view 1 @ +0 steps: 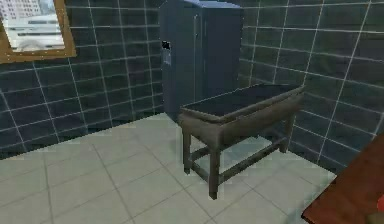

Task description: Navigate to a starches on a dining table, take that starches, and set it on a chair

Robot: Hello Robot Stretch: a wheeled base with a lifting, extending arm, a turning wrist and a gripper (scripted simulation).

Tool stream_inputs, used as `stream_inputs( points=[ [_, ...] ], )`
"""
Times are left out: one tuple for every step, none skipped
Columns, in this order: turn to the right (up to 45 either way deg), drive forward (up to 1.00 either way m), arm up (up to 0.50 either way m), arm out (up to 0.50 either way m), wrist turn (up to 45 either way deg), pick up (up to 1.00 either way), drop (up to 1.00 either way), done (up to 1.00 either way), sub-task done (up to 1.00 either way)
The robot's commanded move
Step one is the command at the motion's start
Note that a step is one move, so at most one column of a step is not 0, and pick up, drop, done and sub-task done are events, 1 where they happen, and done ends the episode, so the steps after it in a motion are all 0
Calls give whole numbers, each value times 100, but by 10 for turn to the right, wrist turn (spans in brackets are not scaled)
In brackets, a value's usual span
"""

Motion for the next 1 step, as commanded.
stream_inputs(
  points=[
    [450, 0, 0, 0, 0, 0, 0, 0, 0]
  ],
)
